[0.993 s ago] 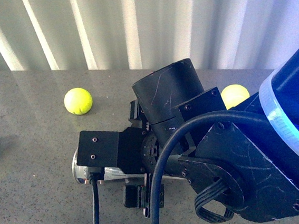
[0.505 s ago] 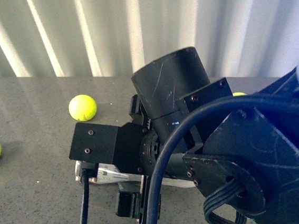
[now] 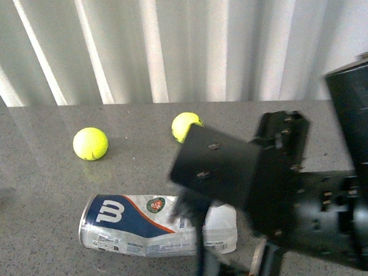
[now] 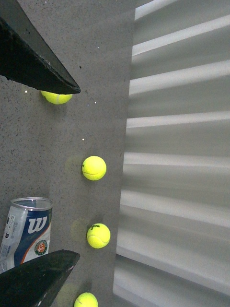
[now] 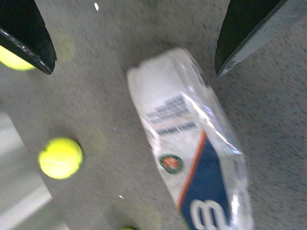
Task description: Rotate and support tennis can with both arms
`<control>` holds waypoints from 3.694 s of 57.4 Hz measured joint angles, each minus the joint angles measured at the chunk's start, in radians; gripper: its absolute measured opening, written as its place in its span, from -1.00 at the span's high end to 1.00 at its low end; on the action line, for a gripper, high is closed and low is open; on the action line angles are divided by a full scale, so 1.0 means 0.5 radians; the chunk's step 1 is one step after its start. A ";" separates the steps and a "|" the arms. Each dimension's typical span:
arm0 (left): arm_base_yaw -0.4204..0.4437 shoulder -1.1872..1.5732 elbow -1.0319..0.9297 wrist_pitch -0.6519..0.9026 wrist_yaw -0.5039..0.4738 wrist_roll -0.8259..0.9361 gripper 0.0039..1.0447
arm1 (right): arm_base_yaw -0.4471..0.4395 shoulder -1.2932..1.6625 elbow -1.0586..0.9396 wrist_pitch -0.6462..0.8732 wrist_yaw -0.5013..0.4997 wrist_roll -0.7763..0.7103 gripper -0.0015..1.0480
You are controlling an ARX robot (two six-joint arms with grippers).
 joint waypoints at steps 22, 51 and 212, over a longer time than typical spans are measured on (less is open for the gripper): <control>0.000 0.000 0.000 0.000 0.000 0.000 -0.87 | -0.880 -1.055 -0.497 -0.066 0.349 0.322 -0.86; 0.000 0.000 0.000 0.000 0.000 0.000 -0.87 | -1.649 -2.335 -0.903 -0.338 -0.330 1.268 0.37; -0.224 3.911 1.590 0.519 0.699 -0.214 -0.87 | -0.970 -3.320 -0.982 -1.214 0.315 1.292 -0.86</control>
